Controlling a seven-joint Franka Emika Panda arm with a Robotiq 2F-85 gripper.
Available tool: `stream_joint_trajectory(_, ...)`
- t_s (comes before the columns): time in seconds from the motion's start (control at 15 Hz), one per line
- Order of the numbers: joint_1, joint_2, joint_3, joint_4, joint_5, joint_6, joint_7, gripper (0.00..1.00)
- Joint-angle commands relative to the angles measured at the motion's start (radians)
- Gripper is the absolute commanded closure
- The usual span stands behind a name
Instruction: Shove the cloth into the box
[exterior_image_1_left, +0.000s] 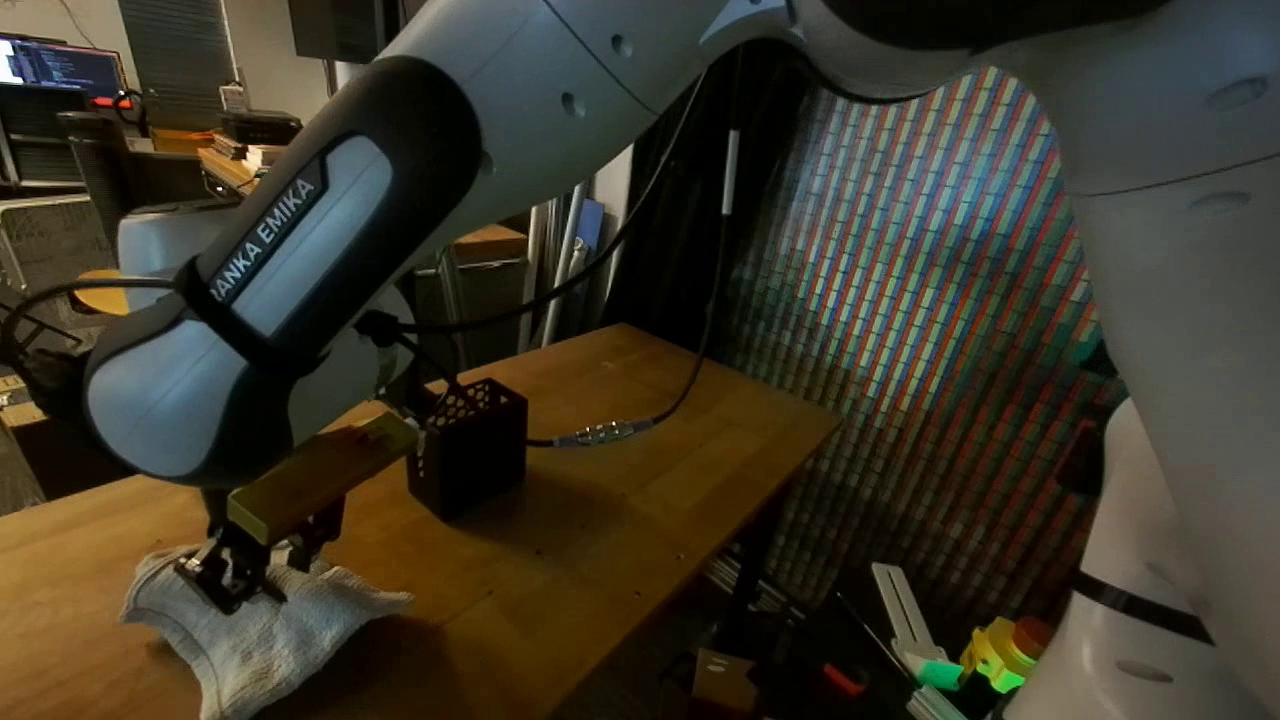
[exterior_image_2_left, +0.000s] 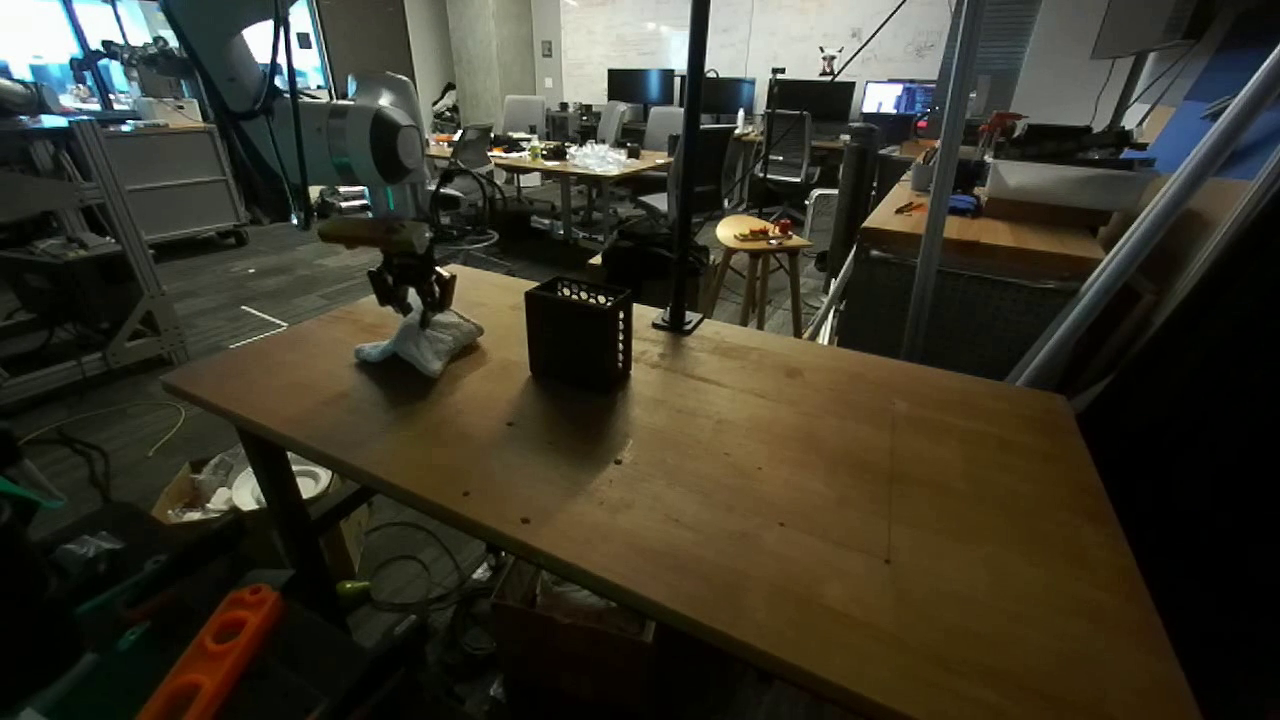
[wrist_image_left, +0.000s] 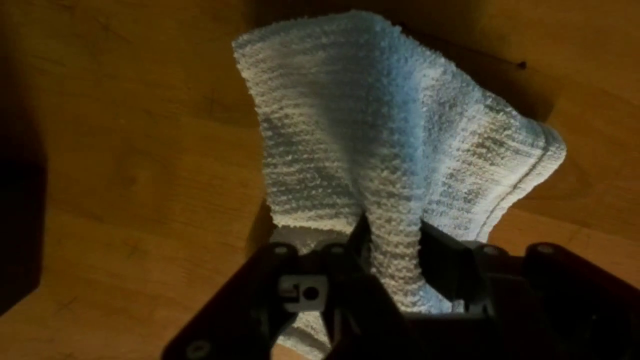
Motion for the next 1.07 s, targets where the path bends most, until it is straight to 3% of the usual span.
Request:
stream_joint_trajectory(0.0,0.013,-0.118,-0.024,-0.067,-0.001,-0.02,0.046,0.95)
stream_joint_trajectory(0.6,-0.01,-0.331,-0.126,-0.045,-0.202,-0.209,0.199,0.95)
stream_joint_trajectory(1.0,-0.061,-0.376,-0.138,-0.025,-0.303,-0.299,0.336,0.95)
